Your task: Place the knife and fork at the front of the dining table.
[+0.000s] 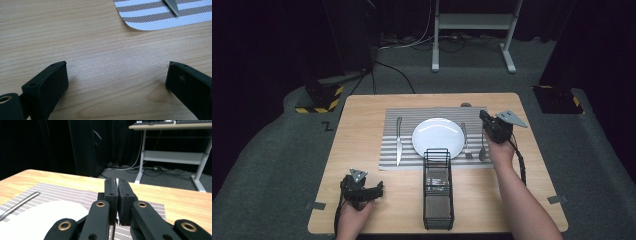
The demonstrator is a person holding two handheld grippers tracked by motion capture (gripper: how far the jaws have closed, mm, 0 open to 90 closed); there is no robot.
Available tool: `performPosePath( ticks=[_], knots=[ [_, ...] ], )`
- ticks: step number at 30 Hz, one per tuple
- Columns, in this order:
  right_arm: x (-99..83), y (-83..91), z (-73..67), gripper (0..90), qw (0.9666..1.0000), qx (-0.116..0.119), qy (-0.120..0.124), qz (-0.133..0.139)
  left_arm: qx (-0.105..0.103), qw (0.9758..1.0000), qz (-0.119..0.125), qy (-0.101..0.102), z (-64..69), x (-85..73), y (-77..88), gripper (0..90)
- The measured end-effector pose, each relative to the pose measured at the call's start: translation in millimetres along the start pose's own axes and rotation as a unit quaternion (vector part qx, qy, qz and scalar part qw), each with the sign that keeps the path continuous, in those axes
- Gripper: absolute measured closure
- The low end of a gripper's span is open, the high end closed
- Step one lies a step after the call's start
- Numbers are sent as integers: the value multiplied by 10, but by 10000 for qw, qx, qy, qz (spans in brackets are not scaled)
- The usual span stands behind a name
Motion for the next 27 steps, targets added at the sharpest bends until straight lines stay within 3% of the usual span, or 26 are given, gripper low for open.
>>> performPosePath(
  ticks=[8, 13, 27],
  knots=[
    [-145, -259, 180, 854, 9990, -147, -277, -319, -2, 10000, 1, 2, 0, 0, 0, 45],
    [-265, -364, 274, 846, 9969, -118, -521, -569, -9, 10000, -5, 1, 0, 0, 0, 44],
    [-424, -462, 225, 834, 9946, -25, -480, -922, -19, 10000, -7, -1, -1, 1, -1, 42]
  ],
)
Point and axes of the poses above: each handheld gripper's, and its own axes: y roughly backward along the jaws, x roughly out of its top, z roughly to its right, the point moved 4 cm from there along -y, roughly forward along the jaws, and after that the axes turned 9 degrees about y, right-handed, at the moved point
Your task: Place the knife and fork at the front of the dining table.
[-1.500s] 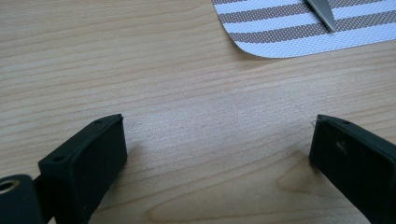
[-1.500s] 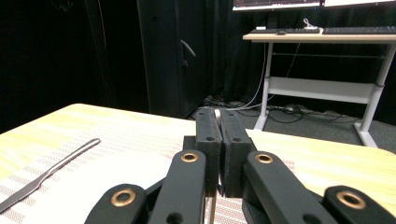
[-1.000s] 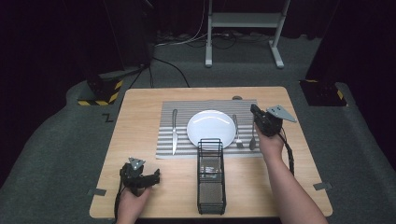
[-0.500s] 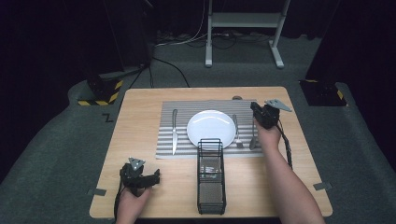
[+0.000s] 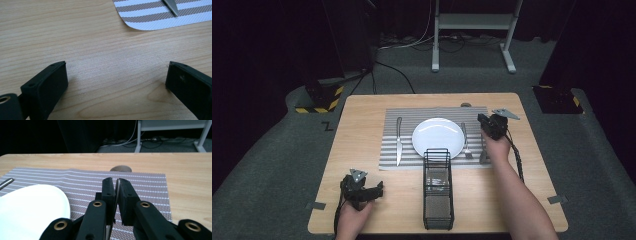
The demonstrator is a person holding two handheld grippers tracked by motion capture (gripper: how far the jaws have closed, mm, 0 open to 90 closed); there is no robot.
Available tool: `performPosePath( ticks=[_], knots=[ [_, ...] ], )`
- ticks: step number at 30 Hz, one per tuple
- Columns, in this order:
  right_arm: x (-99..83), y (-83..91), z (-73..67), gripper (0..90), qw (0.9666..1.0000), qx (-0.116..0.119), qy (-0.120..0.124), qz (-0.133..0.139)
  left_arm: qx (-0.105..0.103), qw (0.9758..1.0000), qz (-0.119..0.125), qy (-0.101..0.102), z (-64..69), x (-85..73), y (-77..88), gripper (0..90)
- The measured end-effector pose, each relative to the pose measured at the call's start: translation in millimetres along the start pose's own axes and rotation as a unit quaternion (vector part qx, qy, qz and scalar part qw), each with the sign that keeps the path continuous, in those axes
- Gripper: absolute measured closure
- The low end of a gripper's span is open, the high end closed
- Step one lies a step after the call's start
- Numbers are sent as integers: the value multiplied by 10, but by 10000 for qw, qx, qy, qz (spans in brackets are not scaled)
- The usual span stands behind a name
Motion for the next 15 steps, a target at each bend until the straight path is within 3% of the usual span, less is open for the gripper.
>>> performPosePath(
  ticks=[9, 15],
  knots=[
    [-96, -80, 29, 820, 9990, -68, -116, -418, -14, 10000, -2, -12, 4, -2, 2, 44],
    [-121, -95, 20, 773, 9987, -113, -91, -479, -23, 10000, -3, -11, 4, -3, 2, 44]
  ],
)
Point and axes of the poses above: each handheld gripper's, and its own axes: y roughly backward along the jaws, x roughly out of its top, z roughly to its right, the point moved 4 cm from there along -y, roughly forward along the jaws, and after that the axes turned 9 degrees about y, right-handed, at the moved point
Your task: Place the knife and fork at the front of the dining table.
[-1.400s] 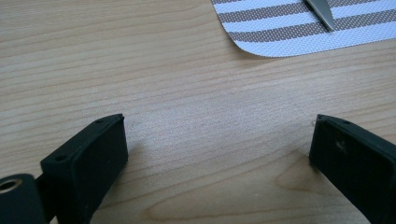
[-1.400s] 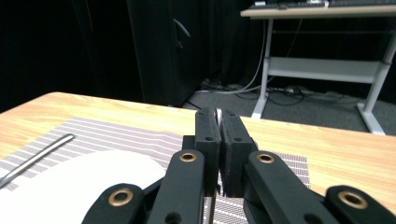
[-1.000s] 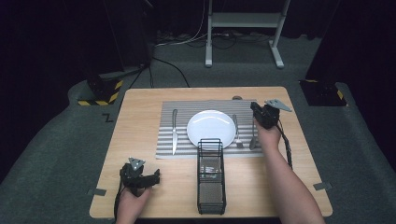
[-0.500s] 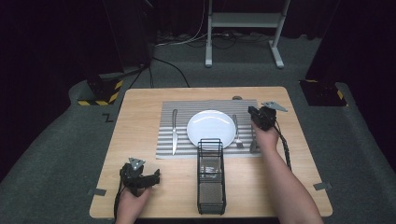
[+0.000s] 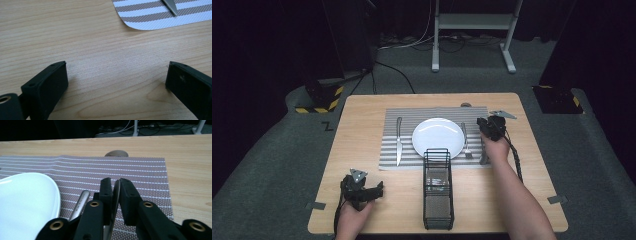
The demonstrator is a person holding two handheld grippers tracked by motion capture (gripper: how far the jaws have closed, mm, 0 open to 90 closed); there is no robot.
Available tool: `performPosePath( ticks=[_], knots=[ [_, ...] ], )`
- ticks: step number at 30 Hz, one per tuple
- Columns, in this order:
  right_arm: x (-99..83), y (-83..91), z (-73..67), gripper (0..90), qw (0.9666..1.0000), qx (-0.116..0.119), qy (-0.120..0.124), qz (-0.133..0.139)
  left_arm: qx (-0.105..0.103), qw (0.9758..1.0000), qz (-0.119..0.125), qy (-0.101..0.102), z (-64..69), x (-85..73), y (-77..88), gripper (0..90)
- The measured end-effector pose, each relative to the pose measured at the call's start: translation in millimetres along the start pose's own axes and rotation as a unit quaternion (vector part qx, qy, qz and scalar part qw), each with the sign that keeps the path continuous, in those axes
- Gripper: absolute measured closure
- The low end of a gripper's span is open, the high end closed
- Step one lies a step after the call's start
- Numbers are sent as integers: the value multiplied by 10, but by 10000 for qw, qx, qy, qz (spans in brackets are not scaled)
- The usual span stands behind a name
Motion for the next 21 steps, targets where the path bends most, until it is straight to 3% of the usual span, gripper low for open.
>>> performPosePath(
  ticks=[7, 15, 21],
  knots=[
    [-8, 99, 26, 733, 9999, -147, -28, 78, -3, 10000, -6, -9, 0, 0, 1, 44],
    [-31, 341, 6, 690, 9993, -241, 199, 188, -3, 10000, -3, -5, 0, 0, 1, 44],
    [-152, 567, -86, 586, 9985, -243, 465, 140, -4, 10000, -8, -9, 0, 0, 1, 44]
  ],
)
Point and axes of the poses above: each handheld gripper's, and its own axes: y roughly backward along the jaws, x roughly out of its top, z roughly to its right, the point moved 4 cm from there along -y, roughly forward along the jaws, and after that the axes turned 9 degrees about y, right-handed, at the moved point
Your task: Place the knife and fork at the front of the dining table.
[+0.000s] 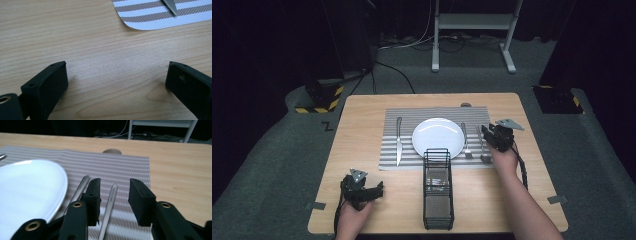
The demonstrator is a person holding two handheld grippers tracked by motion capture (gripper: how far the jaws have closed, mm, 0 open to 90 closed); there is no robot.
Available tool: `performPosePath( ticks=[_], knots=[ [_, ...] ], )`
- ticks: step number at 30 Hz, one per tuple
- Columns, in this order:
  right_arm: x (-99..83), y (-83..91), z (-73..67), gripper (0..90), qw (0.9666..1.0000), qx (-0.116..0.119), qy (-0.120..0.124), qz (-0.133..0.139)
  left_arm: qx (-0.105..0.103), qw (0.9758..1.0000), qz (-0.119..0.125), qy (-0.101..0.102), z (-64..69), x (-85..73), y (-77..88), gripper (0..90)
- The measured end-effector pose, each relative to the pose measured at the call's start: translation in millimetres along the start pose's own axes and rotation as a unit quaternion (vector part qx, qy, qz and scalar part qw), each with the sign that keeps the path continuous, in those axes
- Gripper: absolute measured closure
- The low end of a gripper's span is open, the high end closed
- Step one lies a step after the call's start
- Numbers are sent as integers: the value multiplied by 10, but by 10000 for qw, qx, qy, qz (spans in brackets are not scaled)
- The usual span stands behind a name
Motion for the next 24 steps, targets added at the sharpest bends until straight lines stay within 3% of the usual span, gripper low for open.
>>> performPosePath(
  ticks=[10, 13, 15, 18, 20, 24],
  knots=[
    [-429, 614, -86, 324, 9999, 33, 45, -163, -1, 10000, -10, -2, 1, 1, -1, 40],
    [-590, 813, -73, 267, 9991, 97, 13, -417, -1, 10000, -10, -2, 1, 1, -1, 40],
    [-715, 934, -58, 248, 9979, 75, 132, -624, -1, 10000, -9, -2, 1, 1, -1, 40],
    [-918, 1092, -29, 228, 9948, -29, 287, -974, -1, 10000, -9, -3, 1, 1, -1, 40],
    [-1020, 1190, -2, 210, 9922, 11, 254, -1222, 0, 10000, -10, -4, 1, 1, -1, 40],
    [-1120, 1349, 15, 189, 9901, 56, 335, -1359, 3, 10000, 0, 12, 6, -2, 0, 42]
  ],
)
Point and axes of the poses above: each handheld gripper's, and its own axes: y roughly backward along the jaws, x roughly out of its top, z roughly to its right, the point moved 4 cm from there along -y, roughly forward along the jaws, and after that the axes turned 9 degrees about y, right-handed, at the moved point
